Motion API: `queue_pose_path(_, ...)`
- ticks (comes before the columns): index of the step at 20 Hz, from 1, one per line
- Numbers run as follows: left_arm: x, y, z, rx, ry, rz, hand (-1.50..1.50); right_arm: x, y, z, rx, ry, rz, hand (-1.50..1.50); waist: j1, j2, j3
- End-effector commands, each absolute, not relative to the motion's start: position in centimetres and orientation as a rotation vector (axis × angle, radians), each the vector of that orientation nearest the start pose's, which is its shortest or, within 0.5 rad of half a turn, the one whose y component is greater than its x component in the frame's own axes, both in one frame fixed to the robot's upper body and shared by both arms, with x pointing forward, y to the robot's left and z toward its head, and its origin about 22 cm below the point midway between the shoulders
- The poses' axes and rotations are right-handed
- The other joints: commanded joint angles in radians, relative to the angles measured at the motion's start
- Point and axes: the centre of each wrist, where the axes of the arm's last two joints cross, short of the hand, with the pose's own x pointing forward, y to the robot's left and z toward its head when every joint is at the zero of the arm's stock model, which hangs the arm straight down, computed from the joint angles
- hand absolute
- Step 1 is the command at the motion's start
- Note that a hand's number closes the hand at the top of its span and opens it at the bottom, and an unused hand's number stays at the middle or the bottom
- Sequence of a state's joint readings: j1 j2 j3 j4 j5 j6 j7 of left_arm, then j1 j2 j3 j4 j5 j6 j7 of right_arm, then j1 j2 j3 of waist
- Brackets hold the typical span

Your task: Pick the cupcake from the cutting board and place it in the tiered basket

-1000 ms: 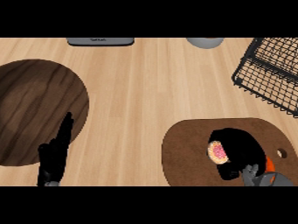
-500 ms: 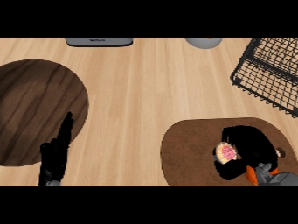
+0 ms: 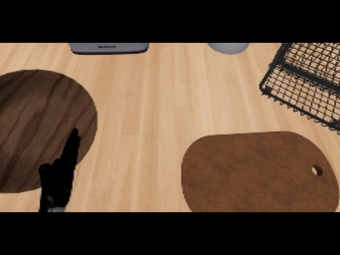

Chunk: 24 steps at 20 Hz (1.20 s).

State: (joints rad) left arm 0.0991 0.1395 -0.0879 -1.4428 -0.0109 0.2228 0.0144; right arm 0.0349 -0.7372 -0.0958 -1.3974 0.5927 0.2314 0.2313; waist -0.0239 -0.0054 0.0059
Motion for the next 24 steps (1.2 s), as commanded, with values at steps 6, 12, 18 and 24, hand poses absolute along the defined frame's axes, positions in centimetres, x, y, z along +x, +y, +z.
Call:
queue_pose_path(6, 19.7, 25.3, -5.4, 0.293, -1.28, -0.014, 0.0, 20.4, -48.3, 15.4, -1.01, -1.103, 0.448, 1.5, -0.012, -0.005, -0.007)
queue_pose_path(12, 20.3, 26.2, -5.4, 0.264, -1.284, 0.012, 0.0, 17.6, -49.6, 24.7, -1.167, -1.328, 0.37, 1.5, -0.01, -0.002, -0.007)
queue_pose_path(18, 20.2, 25.3, -5.5, 0.269, -1.298, -0.007, 0.0, 15.4, -47.3, 30.3, -1.223, -1.338, 0.394, 1.5, 0.013, 0.002, -0.007)
queue_pose_path(24, 20.4, 23.9, -4.1, 0.236, -1.303, -0.019, 0.0, 18.5, -46.5, 33.2, -1.242, -1.309, 0.323, 1.5, 0.035, 0.006, -0.006)
